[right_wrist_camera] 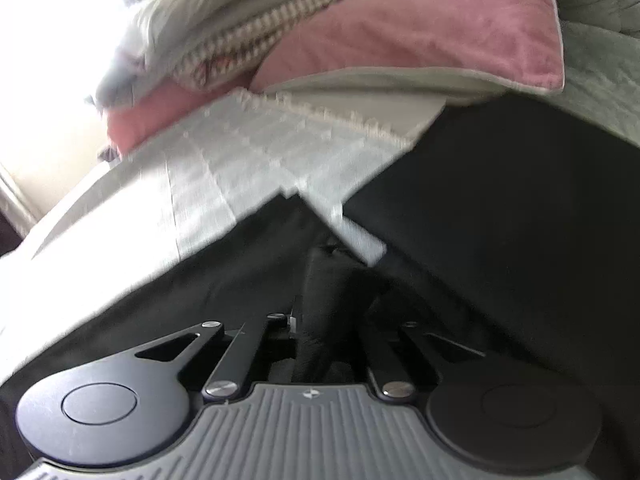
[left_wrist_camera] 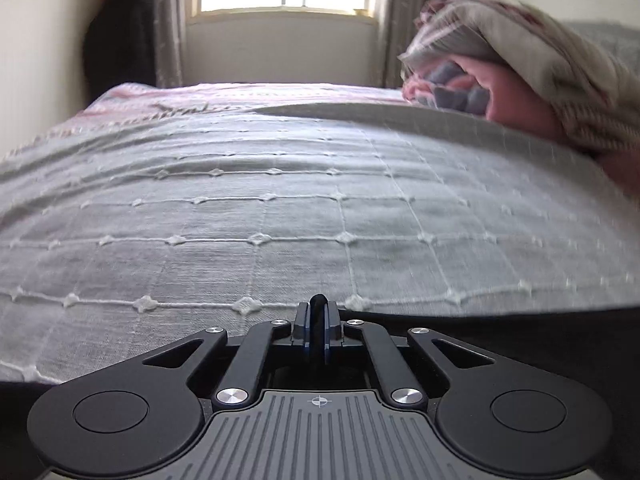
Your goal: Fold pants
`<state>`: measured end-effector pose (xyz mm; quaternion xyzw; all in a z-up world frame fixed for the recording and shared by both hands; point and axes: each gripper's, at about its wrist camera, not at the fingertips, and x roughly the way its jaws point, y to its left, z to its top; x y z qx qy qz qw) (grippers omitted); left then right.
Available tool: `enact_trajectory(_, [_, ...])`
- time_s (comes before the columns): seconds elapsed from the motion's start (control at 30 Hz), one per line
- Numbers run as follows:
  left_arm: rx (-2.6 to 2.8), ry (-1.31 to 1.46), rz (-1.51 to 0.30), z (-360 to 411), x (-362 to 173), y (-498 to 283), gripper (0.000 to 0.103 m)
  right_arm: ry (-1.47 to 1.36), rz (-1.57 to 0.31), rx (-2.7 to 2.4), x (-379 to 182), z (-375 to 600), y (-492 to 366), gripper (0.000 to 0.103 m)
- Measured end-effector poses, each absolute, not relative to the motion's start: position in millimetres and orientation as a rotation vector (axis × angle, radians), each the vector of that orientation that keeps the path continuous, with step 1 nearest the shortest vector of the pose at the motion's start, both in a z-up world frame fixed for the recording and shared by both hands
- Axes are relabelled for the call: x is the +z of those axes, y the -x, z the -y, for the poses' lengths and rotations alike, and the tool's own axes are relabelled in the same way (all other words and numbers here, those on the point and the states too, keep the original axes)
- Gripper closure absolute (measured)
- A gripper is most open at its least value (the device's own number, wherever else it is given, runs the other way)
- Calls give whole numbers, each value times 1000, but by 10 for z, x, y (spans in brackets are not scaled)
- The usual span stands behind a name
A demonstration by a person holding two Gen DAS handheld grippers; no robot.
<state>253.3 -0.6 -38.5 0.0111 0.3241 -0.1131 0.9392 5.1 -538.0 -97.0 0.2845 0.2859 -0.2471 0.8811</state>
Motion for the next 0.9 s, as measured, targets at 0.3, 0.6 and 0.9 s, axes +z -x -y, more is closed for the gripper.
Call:
enact_trajectory(0.3, [-176, -35, -652, 69, -462, -2541, 94, -613, -640, -567, -1081, 5411, -107, 54])
enact_trajectory(0.6, [-118, 56, -655, -55, -128, -2218, 79, -767, -587, -513, -1025, 5418, 192, 36])
enact_trajectory(0.9, [64, 140, -736, -1199, 91, -1456, 70, -755, -622, -468, -1090, 5270, 205, 15])
